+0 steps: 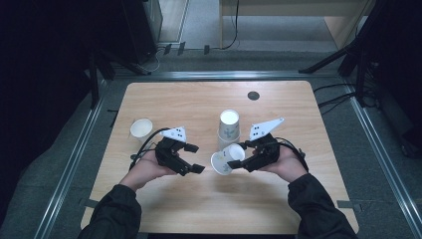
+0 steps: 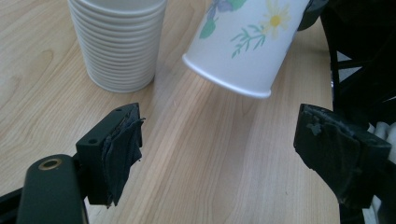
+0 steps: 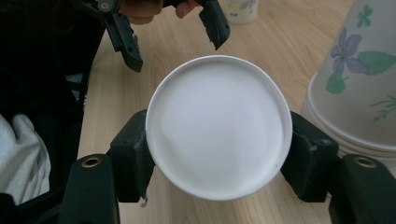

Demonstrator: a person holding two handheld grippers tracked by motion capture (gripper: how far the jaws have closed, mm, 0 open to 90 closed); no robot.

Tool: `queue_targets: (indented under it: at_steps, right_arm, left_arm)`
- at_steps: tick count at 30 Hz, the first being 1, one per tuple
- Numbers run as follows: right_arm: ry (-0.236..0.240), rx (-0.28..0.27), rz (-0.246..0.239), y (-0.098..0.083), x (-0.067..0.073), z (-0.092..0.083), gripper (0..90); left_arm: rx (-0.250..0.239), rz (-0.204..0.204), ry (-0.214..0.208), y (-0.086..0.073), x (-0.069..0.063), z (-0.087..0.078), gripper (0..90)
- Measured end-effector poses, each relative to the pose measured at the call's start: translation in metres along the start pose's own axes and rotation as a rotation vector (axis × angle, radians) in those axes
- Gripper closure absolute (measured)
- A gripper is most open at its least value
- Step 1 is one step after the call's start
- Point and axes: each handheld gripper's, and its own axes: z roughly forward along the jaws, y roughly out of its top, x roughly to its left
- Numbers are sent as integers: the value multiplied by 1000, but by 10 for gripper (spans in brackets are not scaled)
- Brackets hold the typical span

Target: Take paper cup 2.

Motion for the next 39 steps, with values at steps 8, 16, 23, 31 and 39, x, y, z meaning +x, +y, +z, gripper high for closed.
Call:
queue_targets:
  at_steps: [8,16,23,31,39]
  right_arm:
    - [35,10,12,0,-1,10,345]
    - [65,21,17,1,3,20,345]
    - [87,27,30,3,3,26,345]
    - [110,14,43,4,5,28,345]
    - [128,7,49,6,7,30,345]
  left_arm:
    - [2,13,-59,3,-1,16,154]
    - [26,48,-84,4,-4,29,145]
    - [44,88,-83,5,-9,38,157]
    - [35,111,-87,6,-14,45,158]
    - [39,152,-76,7,-17,45,261]
